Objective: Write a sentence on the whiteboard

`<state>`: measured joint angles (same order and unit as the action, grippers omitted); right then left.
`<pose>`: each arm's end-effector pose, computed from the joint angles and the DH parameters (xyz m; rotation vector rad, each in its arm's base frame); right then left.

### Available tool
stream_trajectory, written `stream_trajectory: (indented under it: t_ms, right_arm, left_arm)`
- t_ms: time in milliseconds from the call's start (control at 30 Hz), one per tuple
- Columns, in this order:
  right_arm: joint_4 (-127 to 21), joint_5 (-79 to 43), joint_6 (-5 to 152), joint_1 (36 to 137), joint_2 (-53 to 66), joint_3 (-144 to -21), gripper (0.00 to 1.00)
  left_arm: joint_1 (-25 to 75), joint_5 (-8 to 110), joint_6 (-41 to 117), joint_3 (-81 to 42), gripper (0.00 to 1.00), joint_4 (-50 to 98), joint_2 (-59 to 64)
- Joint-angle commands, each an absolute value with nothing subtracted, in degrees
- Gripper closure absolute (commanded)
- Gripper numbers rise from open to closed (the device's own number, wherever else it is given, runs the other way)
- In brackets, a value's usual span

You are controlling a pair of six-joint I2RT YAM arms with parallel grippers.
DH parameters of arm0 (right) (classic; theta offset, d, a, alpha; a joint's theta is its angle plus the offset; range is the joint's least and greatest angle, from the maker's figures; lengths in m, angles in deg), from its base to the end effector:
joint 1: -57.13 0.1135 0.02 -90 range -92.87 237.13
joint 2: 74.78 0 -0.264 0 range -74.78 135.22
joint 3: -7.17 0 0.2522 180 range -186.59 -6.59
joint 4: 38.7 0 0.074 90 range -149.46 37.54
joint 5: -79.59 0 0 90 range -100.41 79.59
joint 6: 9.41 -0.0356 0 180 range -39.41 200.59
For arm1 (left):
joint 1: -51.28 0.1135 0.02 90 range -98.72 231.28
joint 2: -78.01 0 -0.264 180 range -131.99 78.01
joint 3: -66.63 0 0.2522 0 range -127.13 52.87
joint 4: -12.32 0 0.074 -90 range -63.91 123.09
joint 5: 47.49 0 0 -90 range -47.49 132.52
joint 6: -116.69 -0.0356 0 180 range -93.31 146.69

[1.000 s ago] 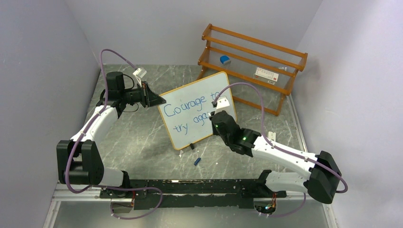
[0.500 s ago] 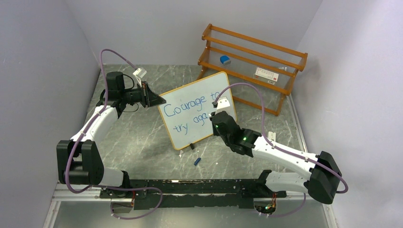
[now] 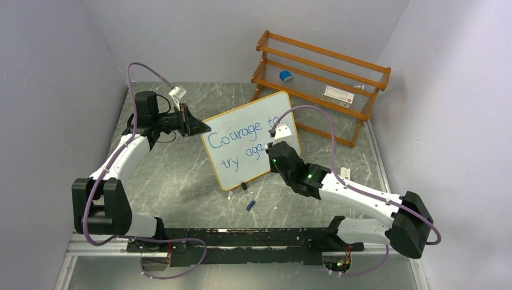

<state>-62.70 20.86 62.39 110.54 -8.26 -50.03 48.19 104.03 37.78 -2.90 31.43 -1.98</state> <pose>0.1644 0.1905 0.2574 -0.3237 2.0389 0.1808 0.2991 -0.0475 0.2828 0.5247 1.9424 -1.2594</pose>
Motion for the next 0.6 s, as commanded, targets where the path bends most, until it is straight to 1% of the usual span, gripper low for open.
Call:
stream_trajectory:
  t_ms: [0,233,567]
  right_arm:
    - [-65.0,20.69,60.99,110.12,-8.24,-50.63,1.0]
    - [-67.63,19.54,59.12,110.11,-8.17,-49.87,1.0]
    - [-67.7,20.26,58.79,110.12,-9.84,-49.18,1.0]
  left_arm:
    - [46.62,98.62,34.43,-2.26,0.95,35.31,-4.35]
    - [46.62,98.45,34.47,-2.24,0.95,35.24,-4.26]
    - [46.62,98.42,34.34,-2.24,0.95,35.37,-4.23]
